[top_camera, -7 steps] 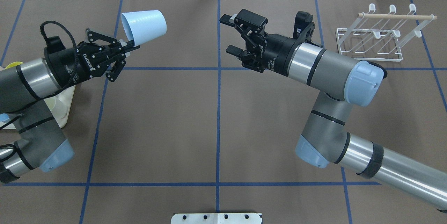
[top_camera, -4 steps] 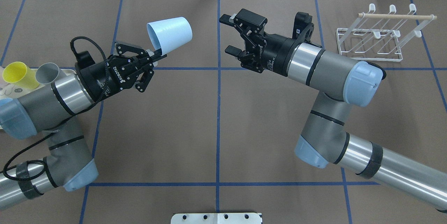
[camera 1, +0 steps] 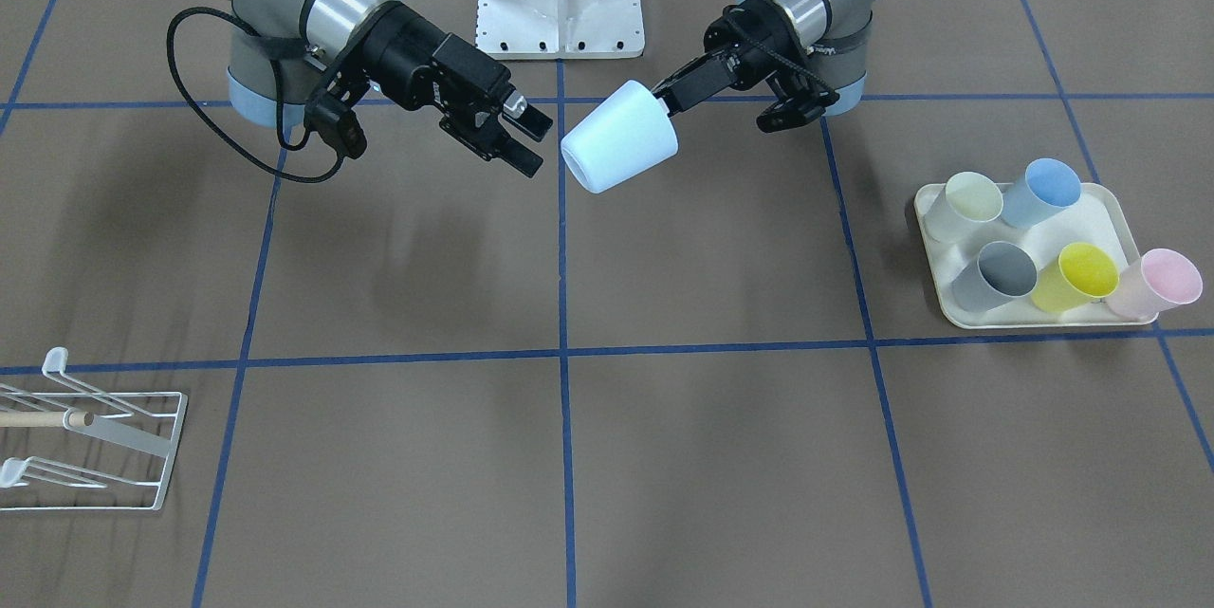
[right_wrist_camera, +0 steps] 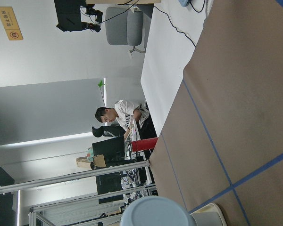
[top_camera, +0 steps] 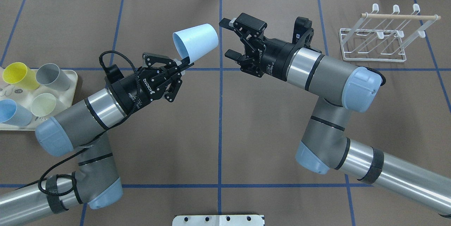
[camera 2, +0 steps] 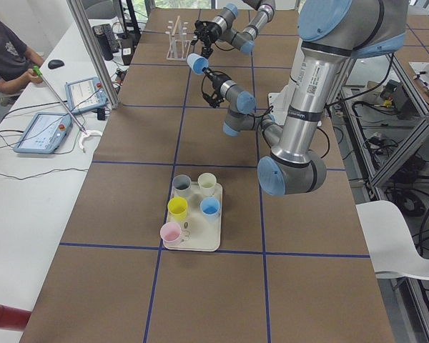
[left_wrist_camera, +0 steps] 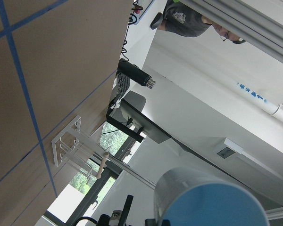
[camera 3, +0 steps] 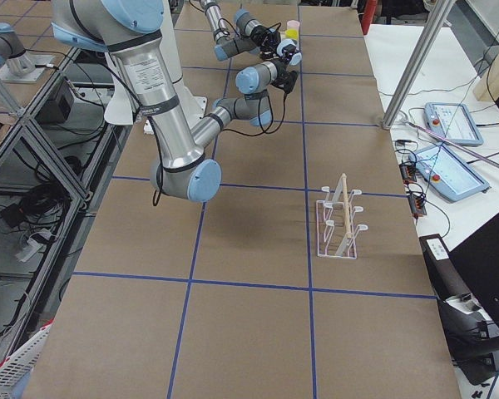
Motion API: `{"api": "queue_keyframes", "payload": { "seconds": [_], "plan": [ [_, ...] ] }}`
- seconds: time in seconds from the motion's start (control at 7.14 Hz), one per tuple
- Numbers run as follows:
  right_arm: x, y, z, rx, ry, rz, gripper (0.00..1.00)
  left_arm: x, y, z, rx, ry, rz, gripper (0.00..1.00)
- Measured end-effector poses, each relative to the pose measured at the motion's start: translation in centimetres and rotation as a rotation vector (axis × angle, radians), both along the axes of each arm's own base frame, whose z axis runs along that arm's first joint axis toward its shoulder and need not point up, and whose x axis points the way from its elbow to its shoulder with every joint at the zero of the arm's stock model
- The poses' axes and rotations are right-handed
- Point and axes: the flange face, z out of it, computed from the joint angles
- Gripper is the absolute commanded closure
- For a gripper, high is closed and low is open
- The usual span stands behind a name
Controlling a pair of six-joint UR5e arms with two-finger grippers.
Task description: Transfer IKEA cup to right arm and place on rack
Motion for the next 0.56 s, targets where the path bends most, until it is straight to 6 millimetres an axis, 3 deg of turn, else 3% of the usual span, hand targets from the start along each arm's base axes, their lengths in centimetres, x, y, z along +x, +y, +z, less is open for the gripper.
{"api": "queue_keyframes", "payload": {
  "seconds": [0.56],
  "plan": [
    [-0.44, 0.03, 0.05, -0.003, 0.002, -0.002, 0.0, 1.48, -0.4, -1.49, -0.007, 0.018, -0.016, 1.0]
  ]
}}
